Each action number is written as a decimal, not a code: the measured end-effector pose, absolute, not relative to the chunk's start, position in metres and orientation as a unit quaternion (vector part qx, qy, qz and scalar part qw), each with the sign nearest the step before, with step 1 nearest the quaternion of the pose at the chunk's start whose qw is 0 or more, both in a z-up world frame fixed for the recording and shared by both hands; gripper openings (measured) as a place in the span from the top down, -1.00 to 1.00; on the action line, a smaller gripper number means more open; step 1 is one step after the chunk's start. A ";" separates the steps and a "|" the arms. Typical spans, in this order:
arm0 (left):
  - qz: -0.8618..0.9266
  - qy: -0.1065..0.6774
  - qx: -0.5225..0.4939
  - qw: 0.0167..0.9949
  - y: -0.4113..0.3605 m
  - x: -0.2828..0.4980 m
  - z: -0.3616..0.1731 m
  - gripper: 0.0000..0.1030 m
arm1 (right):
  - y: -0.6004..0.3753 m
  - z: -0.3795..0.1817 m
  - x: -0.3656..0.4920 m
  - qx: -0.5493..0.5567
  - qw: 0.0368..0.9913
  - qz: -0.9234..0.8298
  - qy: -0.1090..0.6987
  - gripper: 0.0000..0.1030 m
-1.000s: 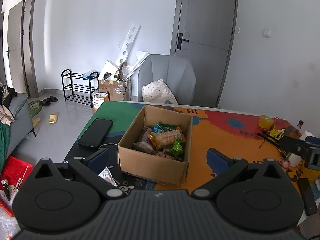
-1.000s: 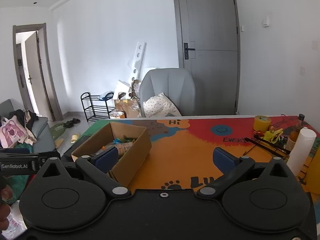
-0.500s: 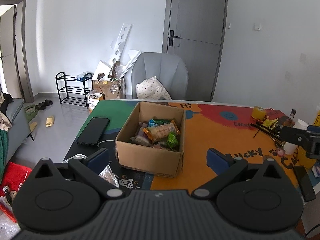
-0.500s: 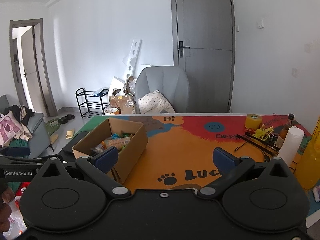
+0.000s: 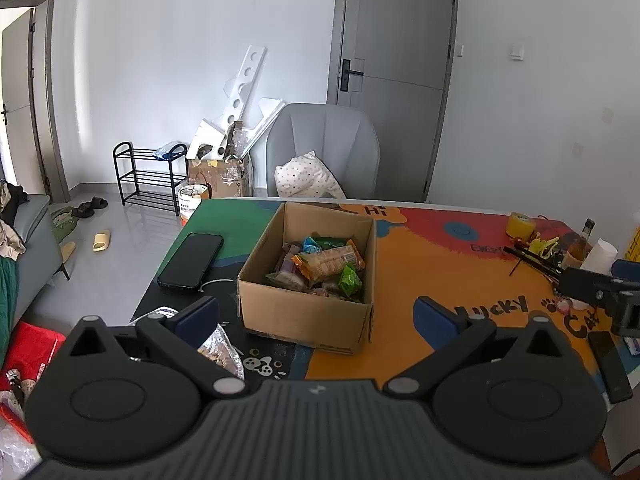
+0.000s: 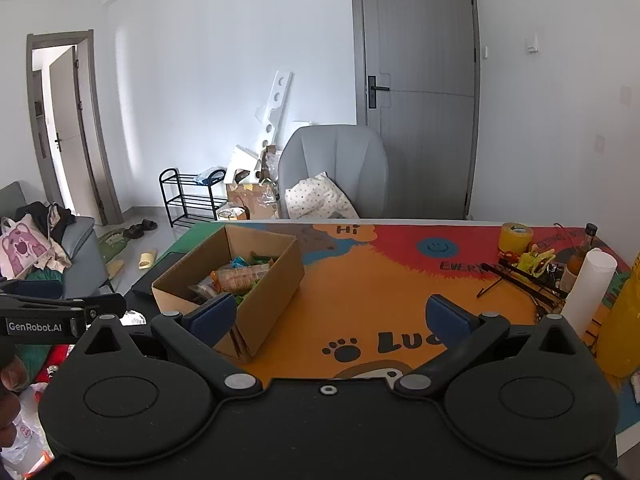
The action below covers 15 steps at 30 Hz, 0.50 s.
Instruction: Organize snacks
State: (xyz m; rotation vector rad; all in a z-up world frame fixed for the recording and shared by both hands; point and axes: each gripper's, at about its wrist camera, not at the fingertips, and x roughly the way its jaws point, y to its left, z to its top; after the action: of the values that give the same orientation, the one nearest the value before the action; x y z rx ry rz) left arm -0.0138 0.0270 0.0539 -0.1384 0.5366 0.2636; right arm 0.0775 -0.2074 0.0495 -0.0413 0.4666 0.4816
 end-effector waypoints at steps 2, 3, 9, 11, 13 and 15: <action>0.129 0.265 -0.068 0.953 0.027 -0.014 0.054 -1.00 | -0.207 0.050 0.078 -0.019 0.944 0.236 0.230 -1.00; 0.130 0.265 -0.069 0.953 0.027 -0.014 0.054 -1.00 | -0.208 0.050 0.078 -0.019 0.944 0.234 0.230 -1.00; 0.128 0.266 -0.071 0.953 0.028 -0.016 0.054 -1.00 | -0.207 0.047 0.081 -0.016 0.942 0.237 0.236 -1.00; 0.127 0.267 -0.069 0.953 0.028 -0.016 0.054 -1.00 | -0.207 0.046 0.082 -0.016 0.942 0.237 0.238 -1.00; 0.126 0.269 -0.068 0.952 0.028 -0.015 0.053 -1.00 | -0.207 0.045 0.082 -0.016 0.941 0.238 0.240 -1.00; 0.126 0.270 -0.066 0.952 0.028 -0.015 0.054 -1.00 | -0.206 0.044 0.081 -0.017 0.941 0.238 0.240 -1.00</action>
State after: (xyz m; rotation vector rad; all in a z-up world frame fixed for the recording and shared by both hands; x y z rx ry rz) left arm -0.0148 0.0275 0.0536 -0.1341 0.5496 0.2552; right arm 0.0812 -0.2065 0.0444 -0.0348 0.4887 0.4857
